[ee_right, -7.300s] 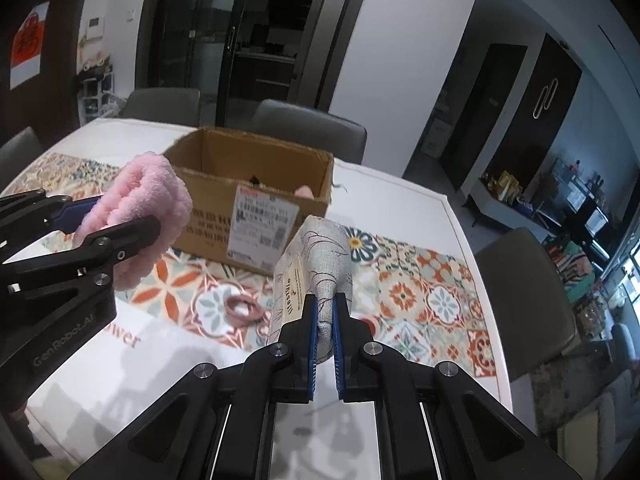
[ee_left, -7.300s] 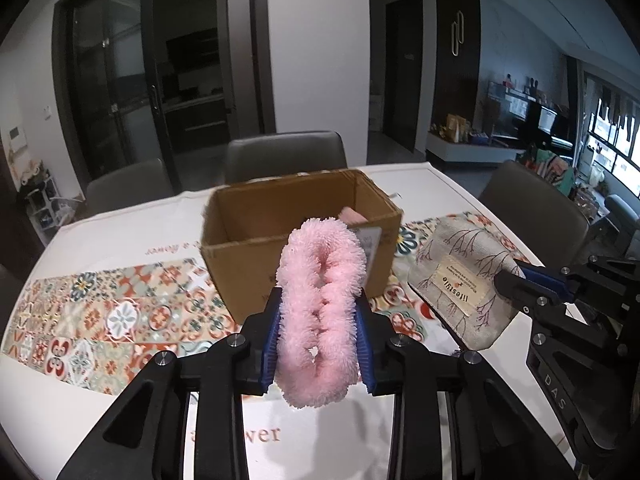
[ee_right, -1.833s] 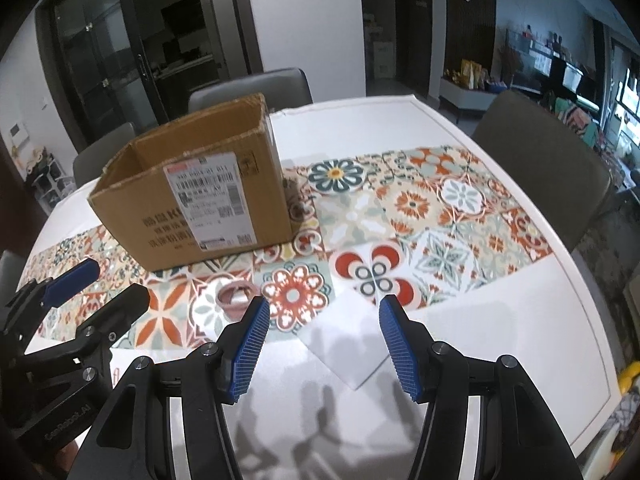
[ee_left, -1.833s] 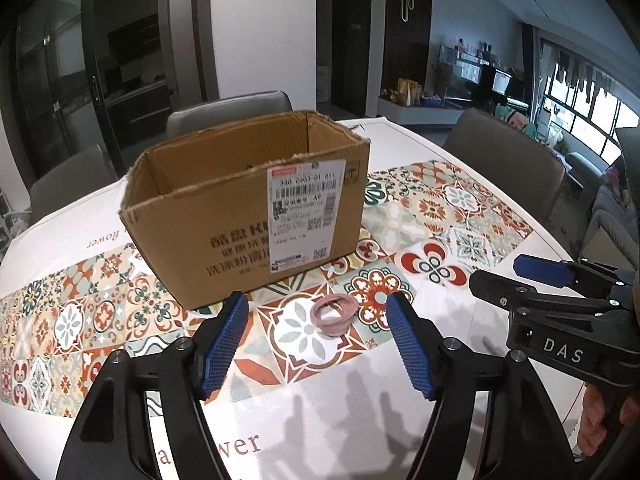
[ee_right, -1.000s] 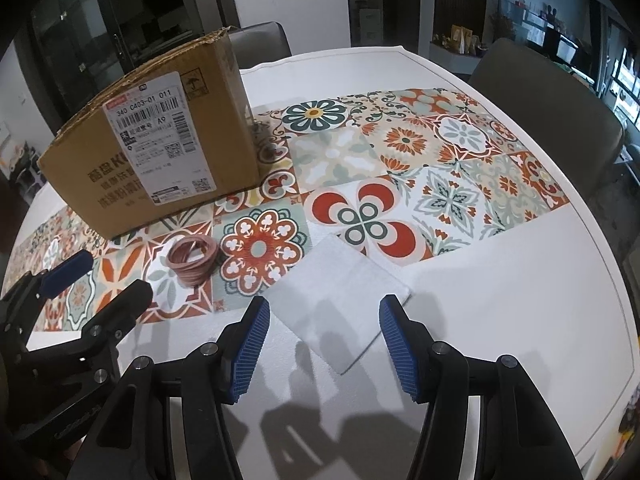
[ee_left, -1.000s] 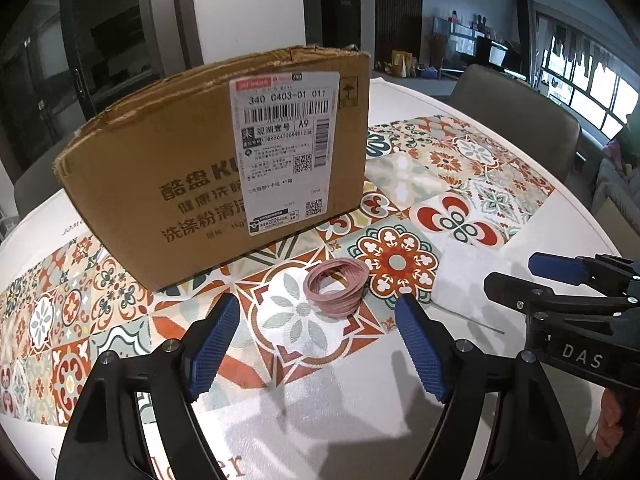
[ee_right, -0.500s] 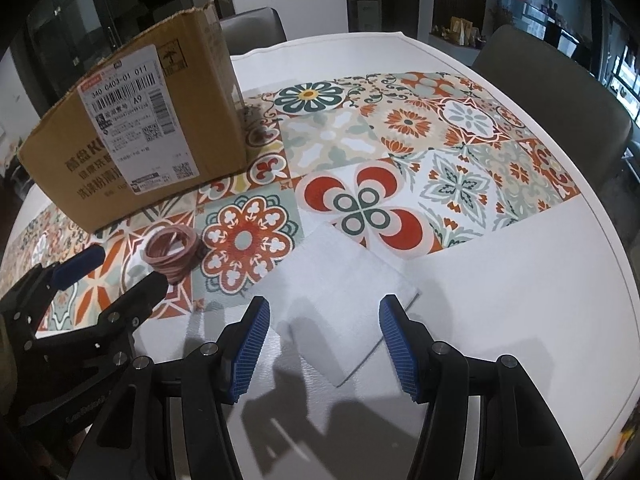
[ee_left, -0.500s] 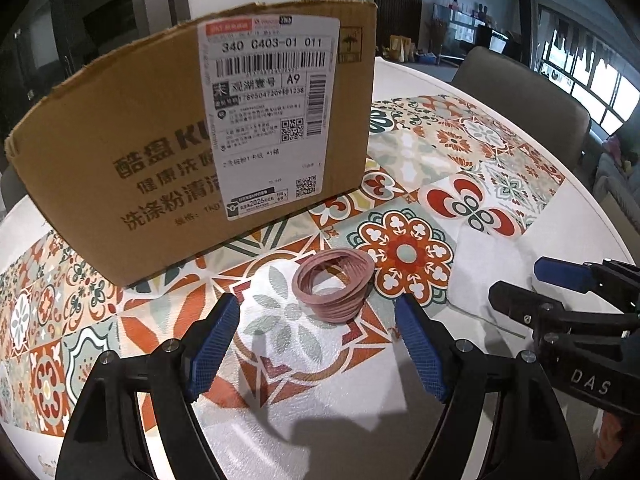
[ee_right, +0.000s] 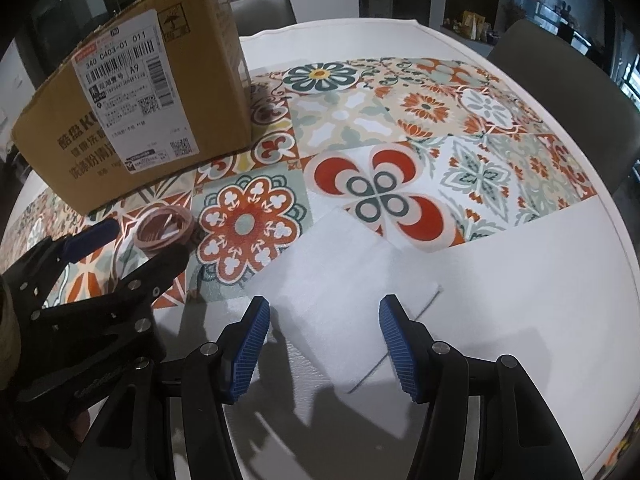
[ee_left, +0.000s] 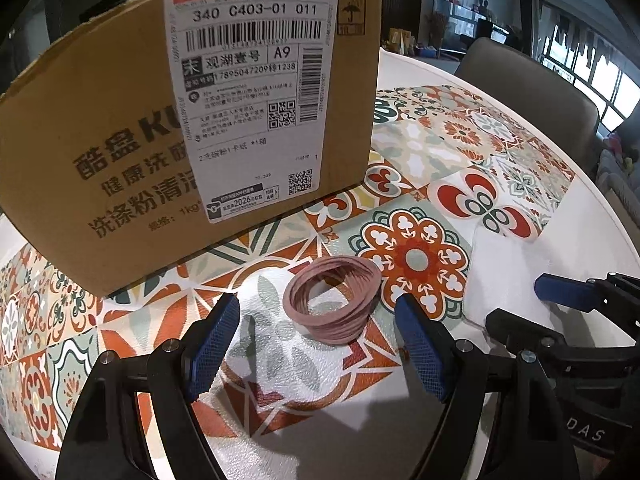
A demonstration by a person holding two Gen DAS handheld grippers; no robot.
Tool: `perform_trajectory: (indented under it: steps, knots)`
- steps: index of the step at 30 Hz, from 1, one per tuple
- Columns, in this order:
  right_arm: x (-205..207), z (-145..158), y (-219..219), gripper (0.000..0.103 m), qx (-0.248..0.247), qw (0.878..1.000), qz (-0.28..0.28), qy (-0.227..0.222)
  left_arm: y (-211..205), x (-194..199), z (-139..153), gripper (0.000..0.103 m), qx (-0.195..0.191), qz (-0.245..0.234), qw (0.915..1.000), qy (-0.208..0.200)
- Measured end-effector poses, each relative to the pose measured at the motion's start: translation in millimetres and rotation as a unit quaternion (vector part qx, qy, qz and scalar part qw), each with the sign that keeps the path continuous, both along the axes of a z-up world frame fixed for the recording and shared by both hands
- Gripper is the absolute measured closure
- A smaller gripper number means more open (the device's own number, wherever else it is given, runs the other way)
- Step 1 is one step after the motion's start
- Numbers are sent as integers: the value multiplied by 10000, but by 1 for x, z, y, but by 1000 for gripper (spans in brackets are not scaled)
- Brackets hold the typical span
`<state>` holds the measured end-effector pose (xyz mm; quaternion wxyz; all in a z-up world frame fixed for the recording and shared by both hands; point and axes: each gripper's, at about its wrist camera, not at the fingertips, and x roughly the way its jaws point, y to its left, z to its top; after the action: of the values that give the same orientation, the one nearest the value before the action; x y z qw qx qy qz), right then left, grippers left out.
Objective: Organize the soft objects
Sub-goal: 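Grasp the pink hair ties with the left tool while the right tool grasps the white pad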
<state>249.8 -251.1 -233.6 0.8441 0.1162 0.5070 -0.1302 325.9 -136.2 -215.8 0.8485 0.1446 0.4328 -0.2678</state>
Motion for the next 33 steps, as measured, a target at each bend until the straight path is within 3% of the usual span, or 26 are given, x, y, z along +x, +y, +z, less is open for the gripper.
perform_trajectory:
  steps: [11,16,28,33]
  knots:
    - [6,0,-1,44,-116,9999,27,-72,-8,6,-7,24,9,20,10000,74]
    - [6,-1,1,46,-205,9997,46,-89,-11,7,-8,38,-50,7,9999,127]
    - [3,1,-11,87,-174,9997,-100,-139,-16,3,-5,78,-52,-107,9998,138]
    - [3,2,-14,94,-43,9998,-124,-163,-17,-1,-2,85,-45,-121,9998,116]
